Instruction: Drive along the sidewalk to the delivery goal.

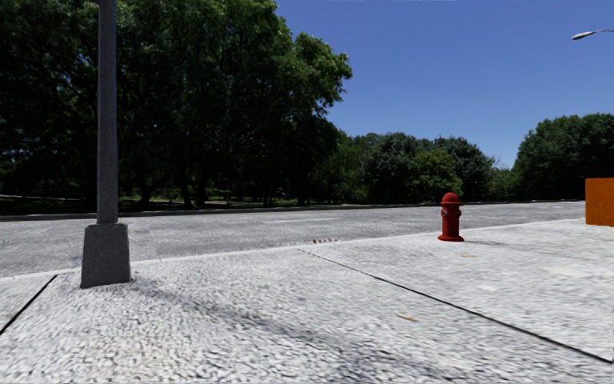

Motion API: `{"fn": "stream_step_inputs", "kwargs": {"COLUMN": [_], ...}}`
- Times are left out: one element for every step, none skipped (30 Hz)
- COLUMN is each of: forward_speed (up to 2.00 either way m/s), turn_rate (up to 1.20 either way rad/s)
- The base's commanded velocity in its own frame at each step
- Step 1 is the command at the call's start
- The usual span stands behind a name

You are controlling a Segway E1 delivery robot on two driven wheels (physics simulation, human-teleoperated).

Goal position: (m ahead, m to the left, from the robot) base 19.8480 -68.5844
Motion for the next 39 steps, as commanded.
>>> {"fn": "stream_step_inputs", "kwargs": {"forward_speed": [1.67,1.67,1.66,1.66,1.65,1.63,1.58,1.55,1.55,1.55,1.54,1.54,1.54,1.54,1.54,1.54,1.54,1.54,1.54,1.54,1.54,1.54,1.54,1.54,1.53,1.53,1.53,1.53,1.53,1.53,1.53,1.53,1.53,1.53,1.52,1.52,1.52,1.52,1.52], "turn_rate": [-0.61,-0.61,-0.61,-0.61,-0.61,-0.61,-0.61,-0.61,-0.61,-0.61,-0.61,-0.61,-0.61,-0.61,-0.61,-0.61,-0.61,-0.61,-0.61,-0.61,-0.61,-0.61,-0.61,-0.61,-0.61,-0.61,-0.61,-0.61,-0.61,-0.61,-0.62,-0.62,-0.62,-0.62,-0.62,-0.62,-0.62,-0.62,-0.62]}}
